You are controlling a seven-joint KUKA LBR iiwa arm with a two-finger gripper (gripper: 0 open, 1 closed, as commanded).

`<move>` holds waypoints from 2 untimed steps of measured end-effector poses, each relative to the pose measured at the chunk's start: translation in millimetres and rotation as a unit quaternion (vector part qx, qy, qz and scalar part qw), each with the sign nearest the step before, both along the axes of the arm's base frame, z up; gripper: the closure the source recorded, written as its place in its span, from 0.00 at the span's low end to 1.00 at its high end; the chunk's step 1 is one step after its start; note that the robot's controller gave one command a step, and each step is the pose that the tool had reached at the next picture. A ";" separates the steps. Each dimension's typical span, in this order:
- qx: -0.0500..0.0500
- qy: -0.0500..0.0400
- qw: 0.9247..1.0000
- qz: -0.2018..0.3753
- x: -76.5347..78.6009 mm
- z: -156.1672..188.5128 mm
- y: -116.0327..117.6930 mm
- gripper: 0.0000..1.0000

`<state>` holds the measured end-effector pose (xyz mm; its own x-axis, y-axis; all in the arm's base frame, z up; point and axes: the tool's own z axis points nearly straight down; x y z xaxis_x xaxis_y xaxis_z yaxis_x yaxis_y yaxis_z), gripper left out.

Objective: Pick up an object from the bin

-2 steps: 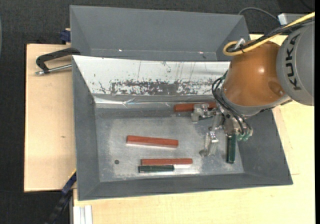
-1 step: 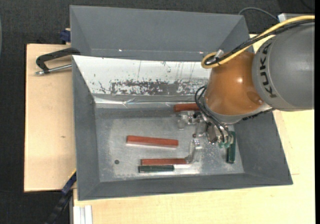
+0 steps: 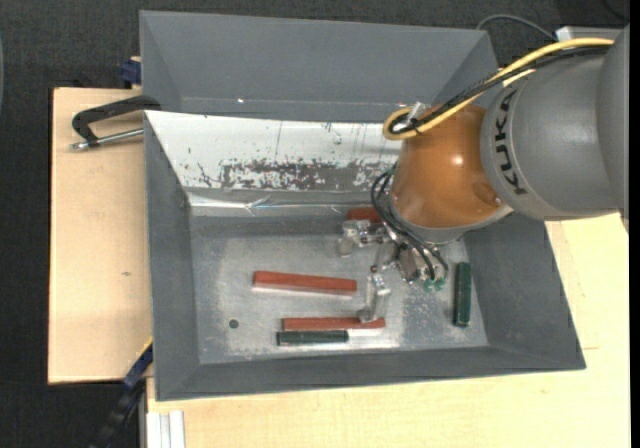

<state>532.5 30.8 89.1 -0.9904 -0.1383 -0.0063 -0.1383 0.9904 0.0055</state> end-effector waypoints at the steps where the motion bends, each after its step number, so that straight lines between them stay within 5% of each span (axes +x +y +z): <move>1: -0.001 0.004 0.998 -0.065 -16.0 -16.3 53.8 1.00; 2: -0.001 0.004 0.998 -0.065 -15.9 -16.3 53.8 1.00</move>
Offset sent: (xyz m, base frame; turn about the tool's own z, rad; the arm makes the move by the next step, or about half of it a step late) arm 0.0000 0.0000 0.0000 0.0000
